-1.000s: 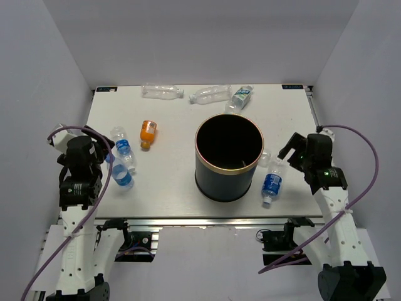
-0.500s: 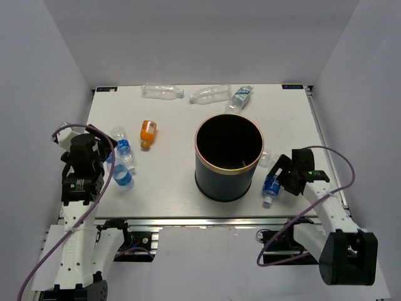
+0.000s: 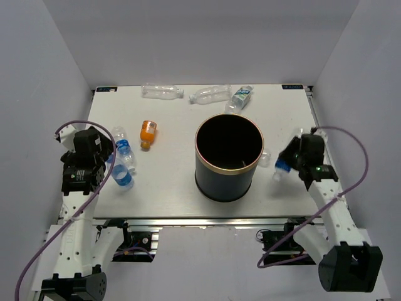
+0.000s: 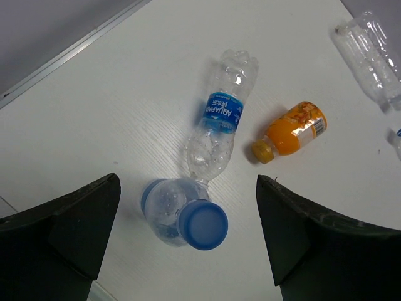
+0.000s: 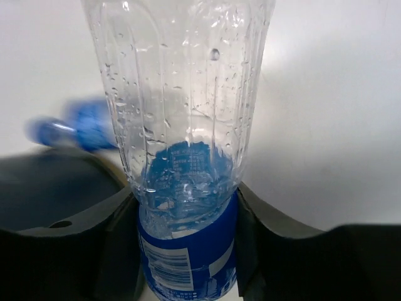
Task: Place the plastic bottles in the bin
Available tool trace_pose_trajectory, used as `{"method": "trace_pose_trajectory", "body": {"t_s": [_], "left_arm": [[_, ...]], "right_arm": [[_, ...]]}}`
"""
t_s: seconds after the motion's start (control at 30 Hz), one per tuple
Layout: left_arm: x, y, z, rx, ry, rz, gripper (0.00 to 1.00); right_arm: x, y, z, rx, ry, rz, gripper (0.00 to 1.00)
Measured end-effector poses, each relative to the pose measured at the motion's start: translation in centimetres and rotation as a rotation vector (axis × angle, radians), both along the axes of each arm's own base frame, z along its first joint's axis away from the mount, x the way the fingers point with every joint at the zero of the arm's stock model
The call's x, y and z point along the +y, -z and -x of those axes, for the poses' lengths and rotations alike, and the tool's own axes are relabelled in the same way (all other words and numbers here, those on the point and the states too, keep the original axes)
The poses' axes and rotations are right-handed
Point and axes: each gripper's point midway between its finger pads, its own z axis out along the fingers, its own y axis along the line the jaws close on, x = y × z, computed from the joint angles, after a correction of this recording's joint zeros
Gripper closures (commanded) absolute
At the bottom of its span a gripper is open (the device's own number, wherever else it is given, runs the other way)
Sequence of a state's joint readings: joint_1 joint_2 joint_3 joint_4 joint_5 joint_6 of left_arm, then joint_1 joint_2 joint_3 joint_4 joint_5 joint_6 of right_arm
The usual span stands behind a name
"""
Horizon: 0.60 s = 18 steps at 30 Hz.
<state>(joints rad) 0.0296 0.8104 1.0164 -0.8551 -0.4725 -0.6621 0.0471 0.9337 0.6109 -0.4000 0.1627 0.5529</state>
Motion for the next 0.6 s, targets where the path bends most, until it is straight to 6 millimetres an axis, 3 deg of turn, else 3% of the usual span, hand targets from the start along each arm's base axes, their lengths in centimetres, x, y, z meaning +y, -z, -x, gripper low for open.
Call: {"method": "trace_pose_trajectory", "body": {"t_s": [0.07, 0.17, 0.23, 0.3, 0.37, 0.43, 0.53, 0.6], "left_arm": [[0.0, 0.0, 0.2, 0.018, 0.006, -0.007, 0.02], [0.0, -0.4, 0.4, 0.028, 0.019, -0.021, 0.02], [0.1, -0.6, 0.6, 0.033, 0.024, -0.028, 0.02], [0.1, -0.7, 0.9, 0.047, 0.029, -0.035, 0.02], [0.0, -0.6, 1.2, 0.062, 0.038, -0.039, 0.02], [-0.3, -0.4, 1.4, 0.078, 0.062, -0.036, 0.02], [-0.9, 0.1, 1.8, 0.107, 0.11, -0.03, 0.02], [-1.2, 0.5, 2.3, 0.125, 0.136, -0.031, 0.02]], "right_arm": [[0.3, -6.2, -2.3, -0.149, -0.041, 0.013, 0.72], [1.8, -18.9, -5.2, -0.452, -0.144, 0.002, 0.75], [3.2, -26.9, -5.3, -0.653, -0.236, -0.003, 0.75], [4.9, -32.4, -4.5, -0.8, -0.345, -0.009, 0.74], [7.2, -35.5, -3.3, -0.887, -0.486, -0.029, 0.72], [10.3, -36.9, -1.9, -0.94, -0.659, -0.061, 0.69], [14.7, -35.9, -0.1, -0.939, -0.887, -0.11, 0.57], [17.5, -33.8, 0.8, -0.904, -1.028, -0.133, 0.51]]}}
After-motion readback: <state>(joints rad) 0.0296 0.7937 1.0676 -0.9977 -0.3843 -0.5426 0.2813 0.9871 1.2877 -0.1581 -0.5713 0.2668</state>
